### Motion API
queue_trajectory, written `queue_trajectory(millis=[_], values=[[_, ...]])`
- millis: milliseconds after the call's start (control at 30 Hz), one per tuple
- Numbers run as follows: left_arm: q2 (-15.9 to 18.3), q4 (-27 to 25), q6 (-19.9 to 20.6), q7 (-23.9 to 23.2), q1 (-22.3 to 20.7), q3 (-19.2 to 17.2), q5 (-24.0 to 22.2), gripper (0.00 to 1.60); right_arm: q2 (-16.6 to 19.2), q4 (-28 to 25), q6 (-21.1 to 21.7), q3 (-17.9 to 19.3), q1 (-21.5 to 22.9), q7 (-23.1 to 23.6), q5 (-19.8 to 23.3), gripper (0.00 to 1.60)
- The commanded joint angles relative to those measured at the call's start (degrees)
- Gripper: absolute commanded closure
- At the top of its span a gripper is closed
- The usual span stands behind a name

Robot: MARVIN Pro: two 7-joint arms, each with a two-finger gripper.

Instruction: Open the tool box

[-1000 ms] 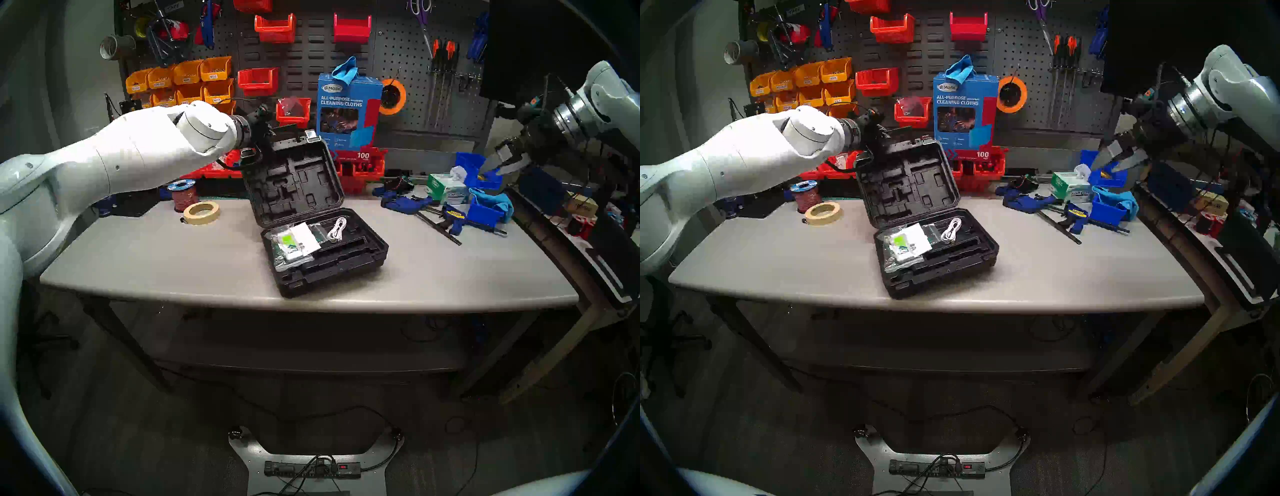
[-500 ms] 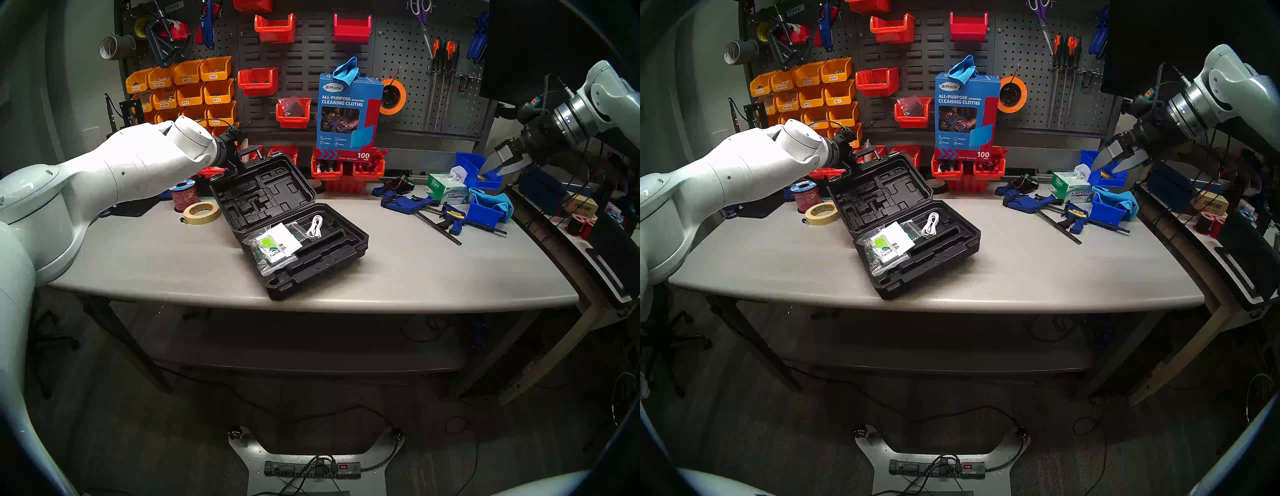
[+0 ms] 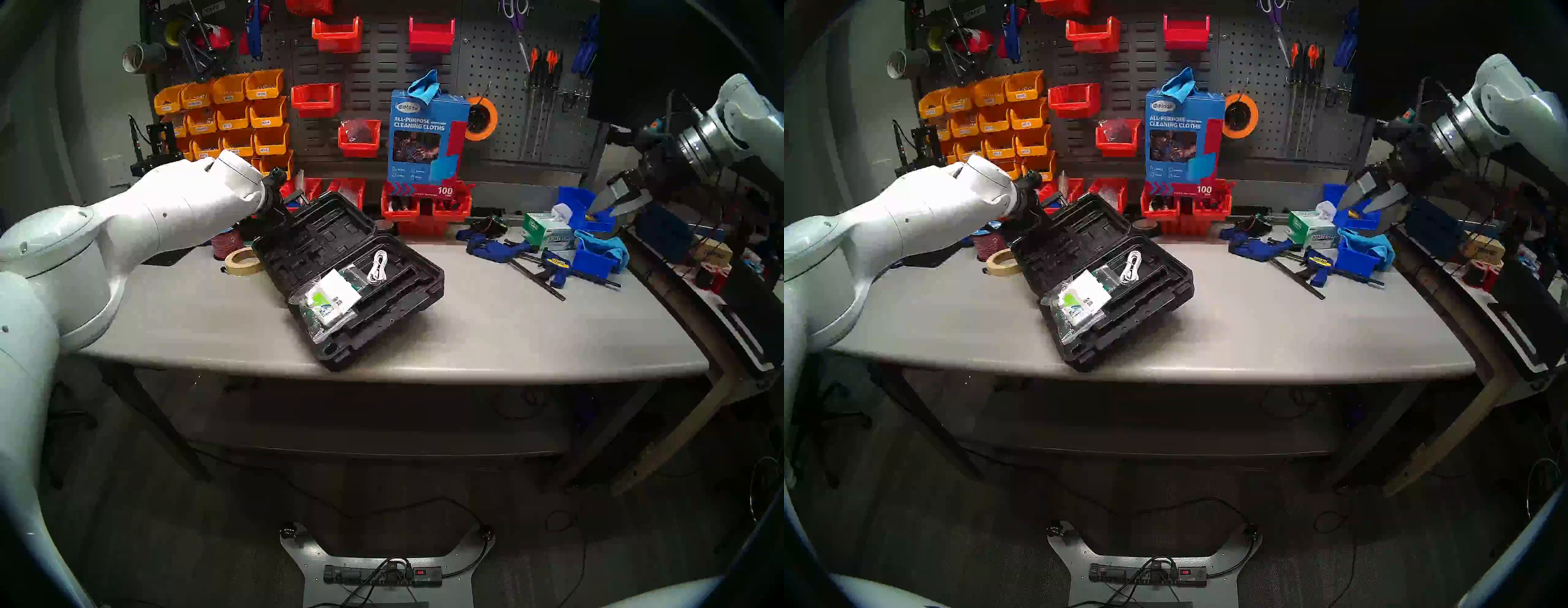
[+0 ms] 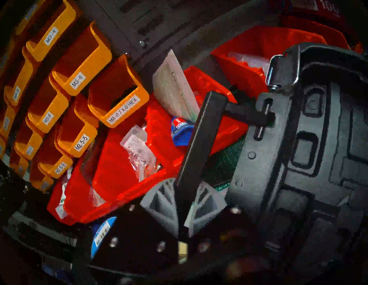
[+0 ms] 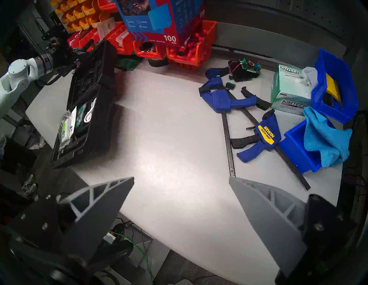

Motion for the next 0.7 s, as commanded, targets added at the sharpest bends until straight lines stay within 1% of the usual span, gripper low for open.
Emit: queue_trajectory(millis=[0,167,267,300,367,533,600,633,667], values=[[-1.4,1.9,1.5,0.8,-0.7,-0.5,-0.6,1.60,-0.3,-0.2,-0.1,-0.3,1.6,6.0,0.2,0.00],[-2.4,2.8,2.7,1.5,-0.5,-0.5,-0.8,1.60,-0.5,-0.1,-0.1,-0.8,1.8,6.3,0.4,0.00],[-2.9,3.3,3.3,1.5,-0.3,-0.5,-1.0,1.60,-0.5,-0.3,-0.1,-0.9,2.0,5.5,0.7,0.00],[-3.0,3.5,3.5,1.6,-0.3,-0.4,-1.0,1.60,-0.7,-0.2,-0.1,-1.1,2.0,6.4,0.5,0.00],[-3.2,3.6,3.6,1.4,-0.2,-0.3,-1.0,1.60,-0.7,-0.3,-0.1,-1.2,2.1,5.9,0.7,0.00],[-3.2,2.9,3.5,0.7,-0.3,0.3,-0.3,1.60,-0.9,-0.2,-0.1,-1.6,2.3,6.4,0.8,0.00],[-3.3,1.4,3.3,-0.2,-0.2,1.0,0.3,1.60,-0.9,-0.4,-0.1,-1.7,2.4,5.5,1.1,0.00],[-3.4,1.1,3.3,-0.4,-0.2,1.2,0.5,1.60,-1.0,-0.3,-0.1,-1.9,2.4,6.3,0.9,0.00],[-3.3,0.6,3.2,-0.7,-0.3,1.5,0.7,1.60,-1.0,-0.3,-0.1,-1.9,2.4,6.0,1.1,0.00]])
